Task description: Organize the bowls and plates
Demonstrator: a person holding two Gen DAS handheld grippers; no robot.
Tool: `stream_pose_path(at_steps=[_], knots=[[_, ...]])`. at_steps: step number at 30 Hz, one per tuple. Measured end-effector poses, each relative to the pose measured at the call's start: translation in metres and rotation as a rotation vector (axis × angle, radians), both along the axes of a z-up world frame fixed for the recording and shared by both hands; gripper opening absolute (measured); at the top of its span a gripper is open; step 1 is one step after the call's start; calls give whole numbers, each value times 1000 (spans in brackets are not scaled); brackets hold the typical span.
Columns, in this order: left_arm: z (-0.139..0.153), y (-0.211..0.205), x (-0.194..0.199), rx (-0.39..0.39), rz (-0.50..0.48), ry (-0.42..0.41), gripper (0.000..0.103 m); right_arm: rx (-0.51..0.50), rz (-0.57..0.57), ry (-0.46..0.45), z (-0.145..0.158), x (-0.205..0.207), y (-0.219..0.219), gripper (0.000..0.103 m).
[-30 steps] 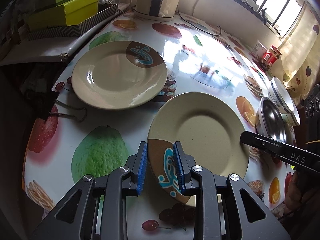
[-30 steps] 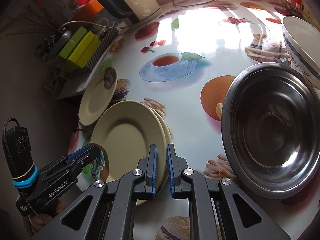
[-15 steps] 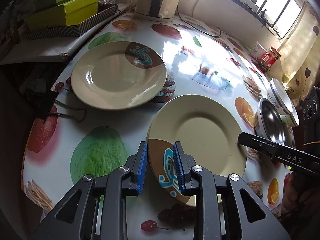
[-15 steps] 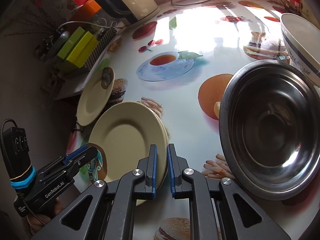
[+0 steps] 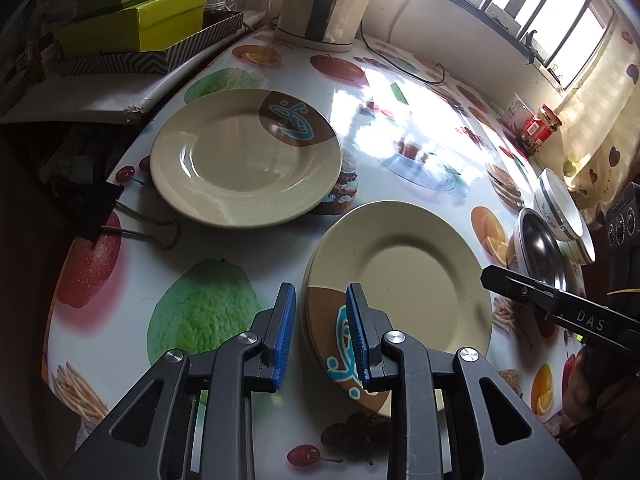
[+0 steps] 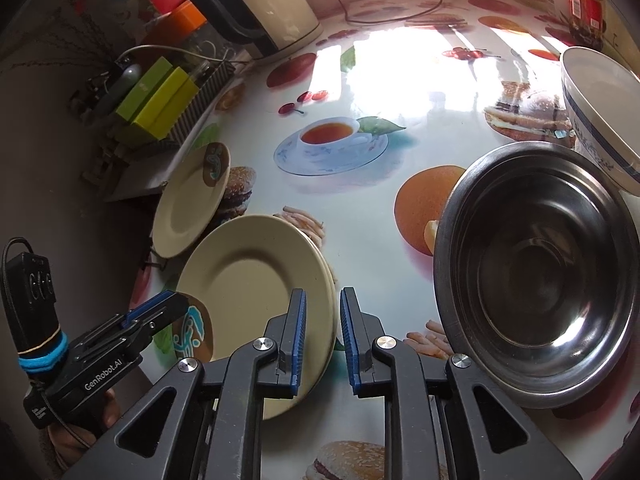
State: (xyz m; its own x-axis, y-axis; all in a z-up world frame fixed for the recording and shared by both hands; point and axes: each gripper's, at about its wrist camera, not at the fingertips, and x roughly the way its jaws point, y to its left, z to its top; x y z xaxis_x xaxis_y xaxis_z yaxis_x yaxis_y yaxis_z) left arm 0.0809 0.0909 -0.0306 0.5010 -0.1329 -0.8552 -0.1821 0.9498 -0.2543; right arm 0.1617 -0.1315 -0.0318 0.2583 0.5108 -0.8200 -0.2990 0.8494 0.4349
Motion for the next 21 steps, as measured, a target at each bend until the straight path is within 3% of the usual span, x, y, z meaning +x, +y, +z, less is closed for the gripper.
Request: stream_pose_path(at_steps=[5, 21], knots=[[5, 6, 1, 11, 17, -20, 27, 5, -2, -20, 5, 3, 1, 31], [23, 72, 7, 2, 152, -76, 31, 13, 61, -119, 39, 27, 40, 38]])
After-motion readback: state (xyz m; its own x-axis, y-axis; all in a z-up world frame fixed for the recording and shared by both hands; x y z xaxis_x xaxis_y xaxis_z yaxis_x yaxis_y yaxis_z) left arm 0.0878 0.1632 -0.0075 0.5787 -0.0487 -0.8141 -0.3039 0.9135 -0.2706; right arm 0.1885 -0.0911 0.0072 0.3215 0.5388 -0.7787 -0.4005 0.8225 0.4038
